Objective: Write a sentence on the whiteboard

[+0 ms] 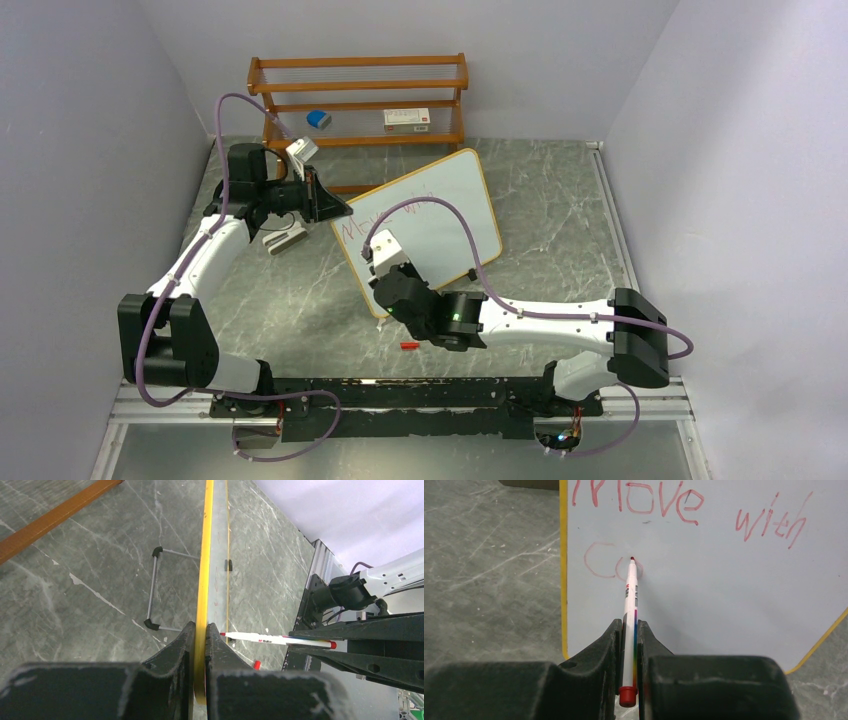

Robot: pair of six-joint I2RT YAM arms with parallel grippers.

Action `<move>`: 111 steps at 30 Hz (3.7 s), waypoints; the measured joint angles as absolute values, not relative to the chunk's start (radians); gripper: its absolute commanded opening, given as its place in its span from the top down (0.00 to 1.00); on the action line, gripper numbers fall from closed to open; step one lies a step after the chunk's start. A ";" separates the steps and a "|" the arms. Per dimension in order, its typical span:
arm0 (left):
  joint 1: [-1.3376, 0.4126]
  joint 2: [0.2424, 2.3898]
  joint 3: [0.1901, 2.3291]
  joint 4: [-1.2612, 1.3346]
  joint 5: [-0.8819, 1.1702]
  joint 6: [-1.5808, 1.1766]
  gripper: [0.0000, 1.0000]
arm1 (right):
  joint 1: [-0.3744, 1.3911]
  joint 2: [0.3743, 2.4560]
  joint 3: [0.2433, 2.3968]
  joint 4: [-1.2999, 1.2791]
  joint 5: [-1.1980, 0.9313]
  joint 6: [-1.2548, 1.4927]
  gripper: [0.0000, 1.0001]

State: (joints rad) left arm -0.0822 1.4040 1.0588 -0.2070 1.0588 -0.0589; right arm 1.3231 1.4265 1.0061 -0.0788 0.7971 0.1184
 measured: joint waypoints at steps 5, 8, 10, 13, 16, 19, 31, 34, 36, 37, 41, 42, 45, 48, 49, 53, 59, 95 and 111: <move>-0.082 1.404 1.059 -0.207 1.059 -0.059 0.95 | 1.323 1.428 1.011 -0.072 0.783 0.112 1.00; -0.082 1.404 1.059 -0.207 1.058 -0.059 0.95 | 1.323 1.429 1.013 -0.071 0.774 0.109 1.00; -0.082 1.404 1.059 -0.207 1.058 -0.059 0.95 | 1.323 1.430 1.013 -0.072 0.772 0.108 1.00; -0.082 1.404 1.059 -0.207 1.058 -0.059 0.95 | 1.323 1.430 1.014 -0.072 0.765 0.108 1.00; -0.082 1.404 1.059 -0.207 1.058 -0.059 0.95 | 1.323 1.430 1.014 -0.073 0.762 0.108 1.00; -0.082 1.404 1.059 -0.207 1.057 -0.059 0.95 | 1.323 1.429 1.014 -0.073 0.751 0.109 1.00; -0.082 1.400 1.059 -0.208 1.058 -0.059 0.95 | 1.323 1.392 1.000 -0.098 0.730 0.122 1.00; -0.082 1.400 1.059 -0.208 1.058 -0.059 0.95 | 1.323 1.375 0.997 -0.103 0.739 0.123 1.00; -0.082 1.400 1.059 -0.208 1.058 -0.059 0.95 | 1.320 1.368 0.995 -0.107 0.748 0.125 1.00; -0.082 1.400 1.059 -0.208 1.058 -0.059 0.95 | 1.317 1.365 0.993 -0.110 0.751 0.126 1.00; -0.082 1.400 1.059 -0.208 1.058 -0.059 0.95 | 1.296 1.352 0.981 -0.124 0.755 0.131 1.00; -0.082 1.400 1.059 -0.208 1.058 -0.059 0.95 | 1.290 1.348 0.978 -0.126 0.754 0.133 1.00; -0.082 1.400 1.059 -0.208 1.058 -0.059 0.95 | 1.275 1.337 0.970 -0.128 0.748 0.135 1.00; -0.082 1.400 1.059 -0.208 1.058 -0.059 0.95 | 1.269 1.334 0.968 -0.126 0.743 0.136 1.00; -0.082 1.400 1.059 -0.208 1.058 -0.059 0.95 | 1.268 1.334 0.968 -0.126 0.739 0.137 1.00; -0.082 1.400 1.059 -0.208 1.058 -0.059 0.95 | 1.265 1.334 0.968 -0.123 0.726 0.137 1.00; -0.082 1.400 1.059 -0.208 1.058 -0.059 0.95 | 1.261 1.334 0.968 -0.115 0.725 0.137 1.00; -0.082 1.400 1.059 -0.210 1.047 -0.059 0.95 | 1.252 1.355 0.969 -0.200 0.705 0.205 1.00; -0.082 1.400 1.059 -0.210 1.050 -0.059 0.95 | 1.252 1.349 0.969 -0.167 0.707 0.184 1.00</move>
